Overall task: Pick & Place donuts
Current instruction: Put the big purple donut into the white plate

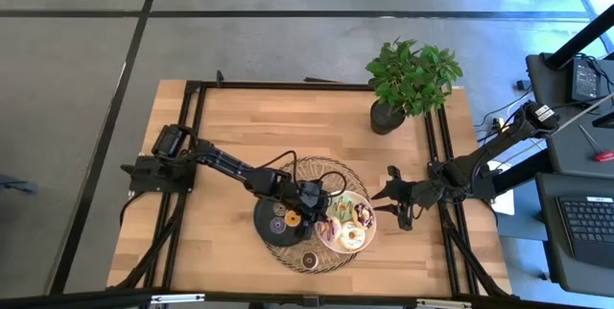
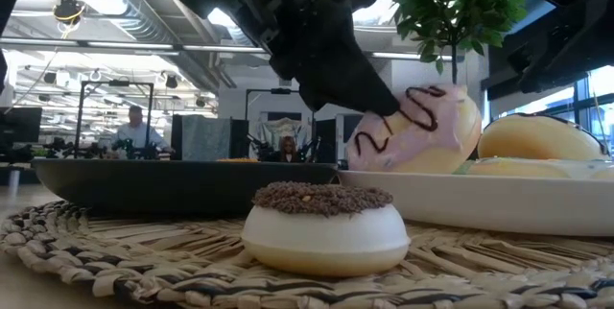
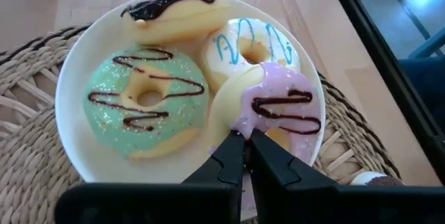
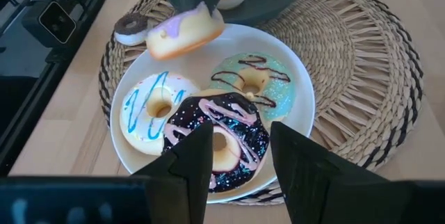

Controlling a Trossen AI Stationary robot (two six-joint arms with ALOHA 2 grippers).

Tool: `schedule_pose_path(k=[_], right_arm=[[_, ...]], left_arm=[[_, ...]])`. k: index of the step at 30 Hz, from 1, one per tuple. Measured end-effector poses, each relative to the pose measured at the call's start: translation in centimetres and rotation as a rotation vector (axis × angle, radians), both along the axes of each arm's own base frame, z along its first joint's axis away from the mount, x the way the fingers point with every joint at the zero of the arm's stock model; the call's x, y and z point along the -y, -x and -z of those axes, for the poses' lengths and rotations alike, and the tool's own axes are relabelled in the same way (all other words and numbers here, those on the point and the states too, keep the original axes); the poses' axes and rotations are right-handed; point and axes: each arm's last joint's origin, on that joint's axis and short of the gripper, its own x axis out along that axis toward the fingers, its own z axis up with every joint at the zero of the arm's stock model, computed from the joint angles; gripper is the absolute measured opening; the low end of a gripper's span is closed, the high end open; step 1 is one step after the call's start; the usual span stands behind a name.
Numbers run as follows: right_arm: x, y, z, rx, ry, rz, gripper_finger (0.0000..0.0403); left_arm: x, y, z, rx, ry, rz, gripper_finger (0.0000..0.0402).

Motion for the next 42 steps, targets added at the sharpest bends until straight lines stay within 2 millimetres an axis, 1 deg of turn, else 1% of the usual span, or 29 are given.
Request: schedule_pose_path(k=[5,13,22,30,42], right_arm=[[0.0,0.0,0.0,0.0,0.0,0.0,0.0145],[0.01,0.01,0.01,-0.002,0.001,0.0,0.0145],[0.05,0.07,0.11,-0.012,0.007,0.0,0.0145],[0.11,0.17,0.26,-0.033,-0.002,0.015,0.0145],[0.11,0.17,0.26,-0.033,-0.001,0.014,0.0145]], left_arm=[[0.0,0.0,0.0,-0.001,0.001,-0.001,0.0014],[-0.02,0.0,0.0,0.001,-0.004,-0.006,0.0033],[-0.02,0.0,0.0,0.001,-0.006,-0.005,0.0034],[-0.02,0.0,0.0,0.001,-0.005,-0.005,0.0046],[-0.02,0.0,0.0,0.001,-0.005,-0.004,0.0086]])
